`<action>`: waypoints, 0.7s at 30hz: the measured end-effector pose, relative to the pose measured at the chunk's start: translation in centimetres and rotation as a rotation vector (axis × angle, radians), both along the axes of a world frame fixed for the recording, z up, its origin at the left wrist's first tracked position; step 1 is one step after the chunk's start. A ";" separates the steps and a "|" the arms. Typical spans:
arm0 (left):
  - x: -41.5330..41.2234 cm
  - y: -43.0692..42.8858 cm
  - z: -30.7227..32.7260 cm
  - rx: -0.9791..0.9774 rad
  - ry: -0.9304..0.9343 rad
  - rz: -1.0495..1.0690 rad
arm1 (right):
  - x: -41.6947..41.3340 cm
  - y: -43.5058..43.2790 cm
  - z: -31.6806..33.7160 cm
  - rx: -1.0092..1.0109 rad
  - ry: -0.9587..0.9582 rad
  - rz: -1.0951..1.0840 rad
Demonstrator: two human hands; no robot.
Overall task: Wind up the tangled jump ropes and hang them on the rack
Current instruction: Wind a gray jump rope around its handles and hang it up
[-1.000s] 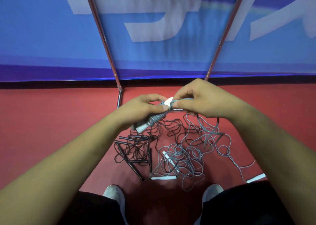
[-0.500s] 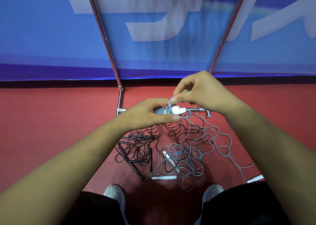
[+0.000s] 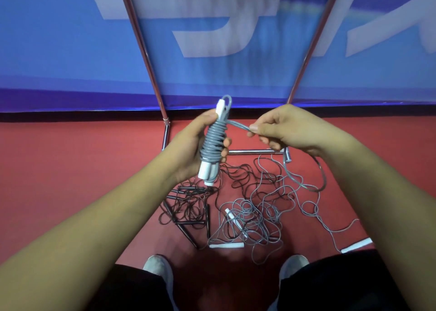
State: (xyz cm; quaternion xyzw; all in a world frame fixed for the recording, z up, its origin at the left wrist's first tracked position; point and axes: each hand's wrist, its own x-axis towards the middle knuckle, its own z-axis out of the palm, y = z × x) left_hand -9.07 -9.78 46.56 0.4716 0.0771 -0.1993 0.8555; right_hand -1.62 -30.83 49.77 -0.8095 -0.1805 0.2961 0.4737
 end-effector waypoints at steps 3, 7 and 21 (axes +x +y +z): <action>0.1 0.3 0.4 -0.089 0.019 0.026 | -0.4 0.1 0.1 0.010 0.022 0.003; 0.2 0.6 0.7 -0.148 0.041 0.047 | -0.6 -0.1 0.5 0.044 -0.005 -0.027; 0.4 1.2 -0.8 0.749 -0.137 0.006 | -2.9 0.9 2.6 -0.090 -0.195 0.194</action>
